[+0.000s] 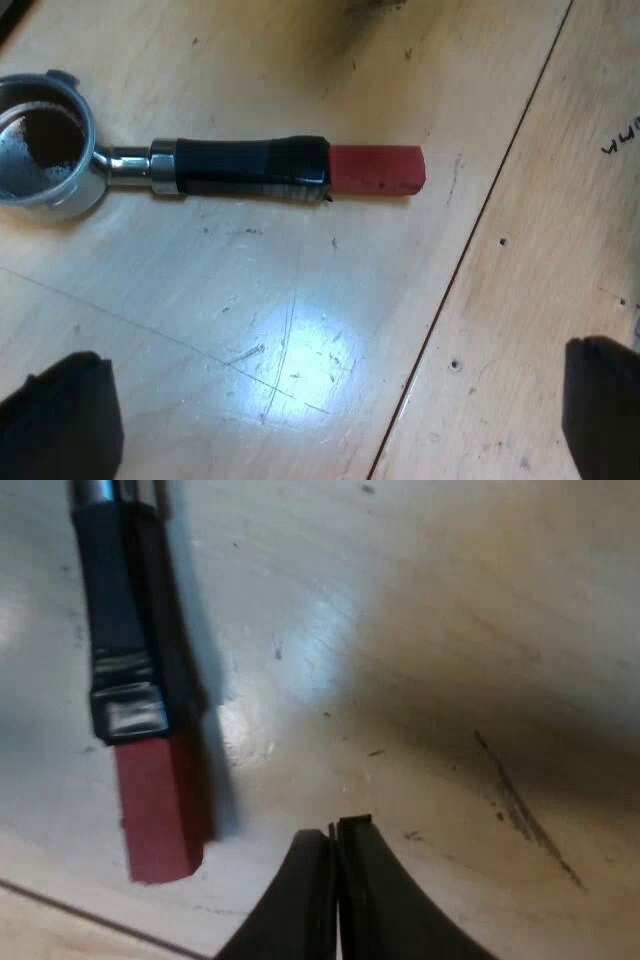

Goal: Put the handle in the coffee machine

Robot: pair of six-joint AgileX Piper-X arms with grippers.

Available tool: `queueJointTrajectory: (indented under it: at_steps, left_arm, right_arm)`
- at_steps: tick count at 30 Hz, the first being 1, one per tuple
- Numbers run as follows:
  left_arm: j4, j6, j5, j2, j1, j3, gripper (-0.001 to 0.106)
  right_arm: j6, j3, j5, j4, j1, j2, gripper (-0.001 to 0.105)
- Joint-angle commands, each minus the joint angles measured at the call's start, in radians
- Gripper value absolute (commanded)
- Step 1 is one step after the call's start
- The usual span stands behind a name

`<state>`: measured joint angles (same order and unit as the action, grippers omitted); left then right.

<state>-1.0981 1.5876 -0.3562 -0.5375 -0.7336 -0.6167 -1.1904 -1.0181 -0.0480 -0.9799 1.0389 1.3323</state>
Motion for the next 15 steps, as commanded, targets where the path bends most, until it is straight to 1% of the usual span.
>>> queueJointTrajectory:
  at_steps: [1, 7, 12, 15]
  left_arm:
    - [-0.002, 0.030, -0.001, 0.004, -0.005, 0.010, 0.091]
    - [-0.003, 0.039, -0.001, 0.004, -0.005, 0.049, 0.091]
    - [-0.003, 0.054, -0.001, 0.004, -0.005, 0.056, 0.091]
    - [-0.003, 0.053, -0.001, 0.004, -0.005, 0.056, 0.091]
  right_arm:
    - [0.004, -0.003, 0.010, 0.034, 0.002, 0.101, 0.000]
    - [0.004, -0.003, 0.018, 0.088, 0.002, 0.182, 0.000]
    - [0.004, -0.003, 0.071, 0.132, 0.002, 0.238, 0.000]
    - [0.004, -0.003, 0.135, 0.179, 0.002, 0.264, 0.000]
